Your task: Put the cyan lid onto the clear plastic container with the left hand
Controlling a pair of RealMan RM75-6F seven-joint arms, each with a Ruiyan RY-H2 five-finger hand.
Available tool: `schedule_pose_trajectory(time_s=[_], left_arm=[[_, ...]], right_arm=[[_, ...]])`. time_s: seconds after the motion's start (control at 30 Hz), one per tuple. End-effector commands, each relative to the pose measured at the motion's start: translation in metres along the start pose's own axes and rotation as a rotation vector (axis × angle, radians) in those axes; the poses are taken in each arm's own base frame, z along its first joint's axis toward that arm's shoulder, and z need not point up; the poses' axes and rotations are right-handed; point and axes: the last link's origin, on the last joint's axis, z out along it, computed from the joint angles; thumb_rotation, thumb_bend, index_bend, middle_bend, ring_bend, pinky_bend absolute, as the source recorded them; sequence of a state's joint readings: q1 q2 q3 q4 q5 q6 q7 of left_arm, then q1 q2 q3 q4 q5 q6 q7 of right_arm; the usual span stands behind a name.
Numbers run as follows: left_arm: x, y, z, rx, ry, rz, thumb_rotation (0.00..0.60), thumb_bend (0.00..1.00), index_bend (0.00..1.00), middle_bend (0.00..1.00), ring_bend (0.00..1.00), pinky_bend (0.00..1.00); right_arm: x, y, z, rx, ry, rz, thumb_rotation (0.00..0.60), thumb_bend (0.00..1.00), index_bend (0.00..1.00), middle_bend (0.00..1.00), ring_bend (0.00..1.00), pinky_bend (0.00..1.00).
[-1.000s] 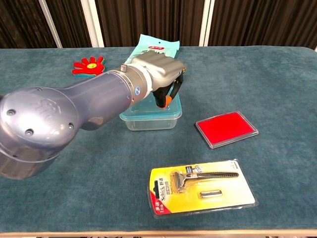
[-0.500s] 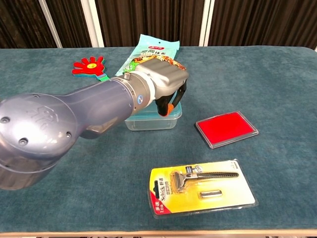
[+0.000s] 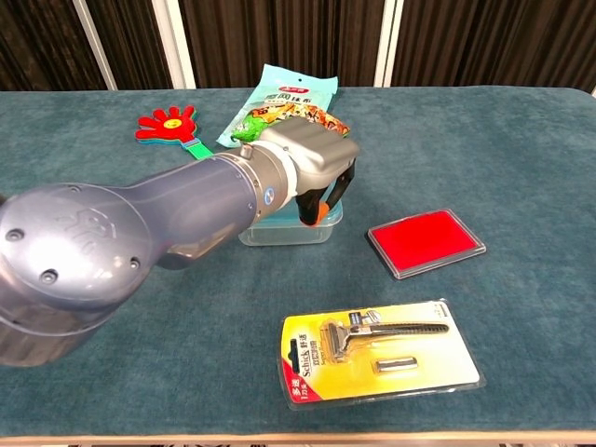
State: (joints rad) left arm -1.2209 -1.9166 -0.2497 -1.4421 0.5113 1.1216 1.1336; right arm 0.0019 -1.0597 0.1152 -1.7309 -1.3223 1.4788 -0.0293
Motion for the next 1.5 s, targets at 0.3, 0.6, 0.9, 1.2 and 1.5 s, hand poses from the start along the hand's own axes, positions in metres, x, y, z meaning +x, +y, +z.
schedule_pose_trajectory(time_s=[0.3, 0.6, 0.9, 1.2, 1.5], left_arm=[[-0.008, 0.001, 0.003, 0.005, 0.0, 0.028, 0.6, 0.51, 0.63, 0.52, 0.27, 0.15], [-0.013, 0.003, 0.004, 0.004, 0.002, 0.048, 0.6, 0.51, 0.63, 0.52, 0.27, 0.15], [-0.019, 0.003, 0.006, 0.005, -0.005, 0.061, 0.6, 0.51, 0.63, 0.52, 0.27, 0.15], [-0.025, 0.001, 0.007, 0.008, -0.009, 0.073, 0.6, 0.51, 0.64, 0.52, 0.27, 0.15], [-0.028, -0.002, 0.008, 0.016, -0.011, 0.076, 0.6, 0.51, 0.64, 0.52, 0.27, 0.15]], right_arm=[[0.0, 0.001, -0.001, -0.004, -0.001, 0.003, 0.6, 0.41, 0.03, 0.0, 0.0, 0.0], [0.0, 0.001, -0.001, -0.005, -0.001, 0.007, 0.6, 0.41, 0.03, 0.0, 0.0, 0.0], [0.0, 0.001, -0.001, -0.007, -0.002, 0.01, 0.6, 0.41, 0.03, 0.0, 0.0, 0.0], [0.001, 0.0, 0.0, -0.008, -0.003, 0.011, 0.6, 0.41, 0.03, 0.0, 0.0, 0.0], [0.001, 0.0, -0.001, -0.009, -0.002, 0.01, 0.6, 0.41, 0.03, 0.0, 0.0, 0.0]])
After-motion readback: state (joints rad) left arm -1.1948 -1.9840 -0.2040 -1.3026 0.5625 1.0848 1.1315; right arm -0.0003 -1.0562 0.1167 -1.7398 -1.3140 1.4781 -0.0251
